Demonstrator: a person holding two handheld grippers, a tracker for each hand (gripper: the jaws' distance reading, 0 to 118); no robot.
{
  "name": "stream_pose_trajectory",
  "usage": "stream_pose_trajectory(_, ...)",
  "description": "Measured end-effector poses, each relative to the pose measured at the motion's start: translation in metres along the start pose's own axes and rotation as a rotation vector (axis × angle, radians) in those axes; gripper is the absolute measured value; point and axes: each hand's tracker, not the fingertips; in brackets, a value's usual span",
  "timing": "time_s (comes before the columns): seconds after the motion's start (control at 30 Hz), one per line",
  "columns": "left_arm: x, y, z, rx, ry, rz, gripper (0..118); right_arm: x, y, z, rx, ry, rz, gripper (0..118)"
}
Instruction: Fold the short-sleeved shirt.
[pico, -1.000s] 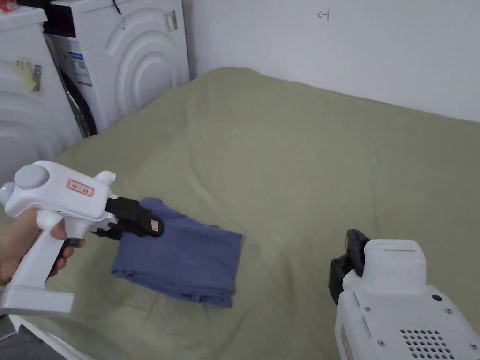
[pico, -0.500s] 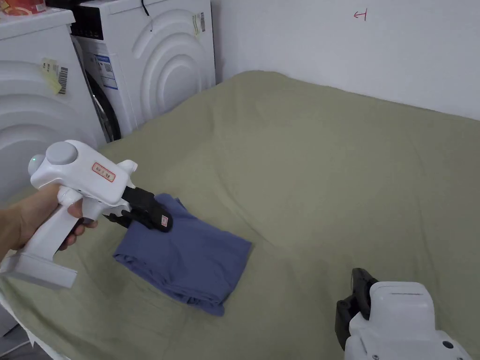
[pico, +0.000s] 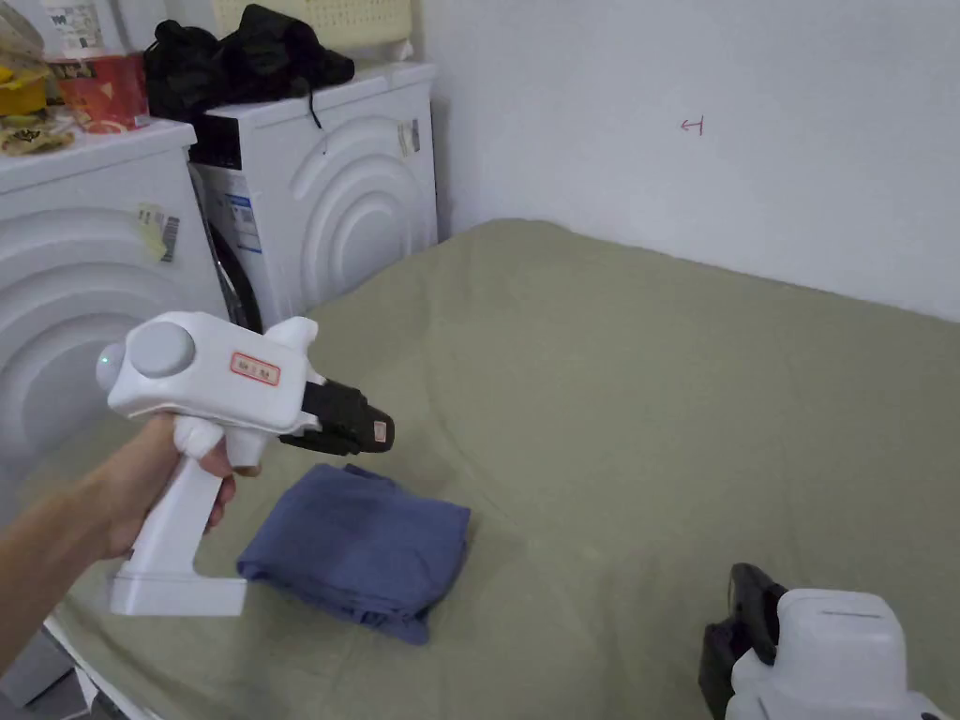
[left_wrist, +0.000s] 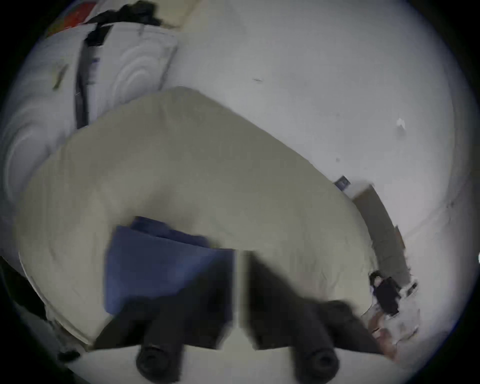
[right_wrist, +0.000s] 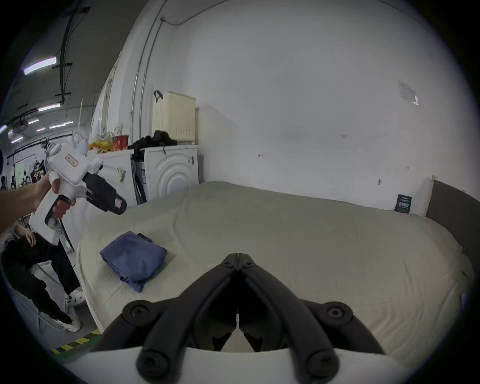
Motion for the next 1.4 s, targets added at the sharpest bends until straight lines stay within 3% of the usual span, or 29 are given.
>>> stream_pose_trajectory(0.03,0.032,-0.013,-0.004,0.047,0.069,-0.125,1,0.011,0.004,0.012,0.004,-0.001,0.000,0)
stream_pose_trajectory(0.1,0.090,-0.040,-0.002,0.032,0.036,-0.181,1,0.033,0.011,0.037,0.022,-0.030,-0.009,0)
stream_pose_trajectory(0.2,0.182,-0.087,-0.013,0.157,0.028,-0.272,1,0.075,0.022,0.078,0.035,-0.077,-0.052,0)
stream_pose_trajectory(0.4,0.308,-0.172,-0.043,0.453,0.066,-0.324,1,0.147,0.033,0.158,0.064,-0.217,0.016,0)
stream_pose_trajectory(0.57,0.378,-0.221,-0.060,0.534,0.091,-0.403,1,0.192,0.032,0.203,0.097,-0.341,0.005,0)
stream_pose_trajectory(0.63,0.396,-0.237,-0.065,0.563,0.122,-0.471,1,0.206,0.031,0.212,0.099,-0.398,-0.009,0)
stream_pose_trajectory(0.9,0.420,-0.259,-0.064,0.596,0.157,-0.562,1,0.228,0.024,0.231,0.102,-0.460,-0.044,0)
stream_pose_trajectory(1.3,0.407,-0.240,-0.055,0.586,0.179,-0.520,2,0.228,0.028,0.222,0.117,-0.473,-0.055,0)
stream_pose_trajectory(1.37,0.406,-0.239,-0.055,0.581,0.195,-0.519,6,0.227,0.030,0.220,0.129,-0.479,-0.055,0)
stream_pose_trajectory(1.4,0.407,-0.238,-0.057,0.575,0.225,-0.524,22,0.227,0.031,0.220,0.136,-0.492,-0.056,6)
